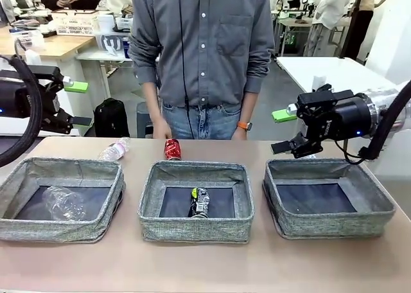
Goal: Sort the waste into the appropriate baskets.
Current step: Pick up the waste item pointed out by the person.
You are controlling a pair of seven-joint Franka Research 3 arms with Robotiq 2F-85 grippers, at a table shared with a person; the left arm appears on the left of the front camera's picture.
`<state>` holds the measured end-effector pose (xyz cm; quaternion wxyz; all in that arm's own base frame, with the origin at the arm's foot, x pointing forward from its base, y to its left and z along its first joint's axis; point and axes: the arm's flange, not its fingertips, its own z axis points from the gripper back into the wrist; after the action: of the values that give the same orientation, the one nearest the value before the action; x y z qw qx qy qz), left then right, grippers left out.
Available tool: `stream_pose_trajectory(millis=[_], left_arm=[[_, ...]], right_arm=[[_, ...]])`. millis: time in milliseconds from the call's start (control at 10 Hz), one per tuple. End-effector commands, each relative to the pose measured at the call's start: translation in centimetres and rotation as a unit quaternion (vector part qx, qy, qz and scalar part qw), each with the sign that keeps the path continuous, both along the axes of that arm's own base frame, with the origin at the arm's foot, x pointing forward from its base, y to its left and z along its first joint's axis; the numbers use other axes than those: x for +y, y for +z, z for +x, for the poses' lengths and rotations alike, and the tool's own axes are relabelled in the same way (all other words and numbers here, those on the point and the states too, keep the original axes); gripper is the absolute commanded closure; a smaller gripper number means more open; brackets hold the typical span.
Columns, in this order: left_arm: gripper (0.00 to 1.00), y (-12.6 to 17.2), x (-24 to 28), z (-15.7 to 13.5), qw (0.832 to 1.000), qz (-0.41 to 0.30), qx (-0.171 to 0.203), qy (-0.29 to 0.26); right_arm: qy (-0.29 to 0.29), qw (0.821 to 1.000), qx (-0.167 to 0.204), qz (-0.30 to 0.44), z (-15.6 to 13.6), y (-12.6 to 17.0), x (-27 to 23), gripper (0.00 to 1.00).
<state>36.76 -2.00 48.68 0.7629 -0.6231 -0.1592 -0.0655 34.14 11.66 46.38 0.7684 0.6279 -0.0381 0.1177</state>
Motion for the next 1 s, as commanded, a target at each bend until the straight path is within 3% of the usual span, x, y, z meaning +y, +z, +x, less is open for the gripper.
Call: stream_pose_trajectory(millis=[0, 600, 700, 800, 900], left_arm=[[0.0, 0.1, -0.3, -0.2, 1.0, -0.002, -0.002, 0.007], [0.0, 0.0, 0.0, 0.0, 1.0, 0.0, 0.0, 0.0], [0.0, 0.2, -0.6, 0.1, 0.992, 0.122, -0.033, 0.019], [0.0, 0.1, -1.3, 0.7, 0.94, 0.33, -0.087, 0.023], [0.0, -1.1, -1.4, 1.9, 0.76, 0.636, -0.071, 0.111]], right_arm=[[0.005, 1.0, -0.004, -0.004, -0.1, 0.0, -0.1, 0.0], [0.005, 1.0, -0.004, -0.004, -0.1, 0.0, -0.1, 0.0], [0.005, 1.0, -0.004, -0.004, -0.1, 0.0, -0.1, 0.0], [0.005, 1.0, -0.004, -0.004, -0.1, 0.0, -0.1, 0.0], [0.005, 1.0, -0.004, -0.004, -0.1, 0.0, -0.1, 0.0]])
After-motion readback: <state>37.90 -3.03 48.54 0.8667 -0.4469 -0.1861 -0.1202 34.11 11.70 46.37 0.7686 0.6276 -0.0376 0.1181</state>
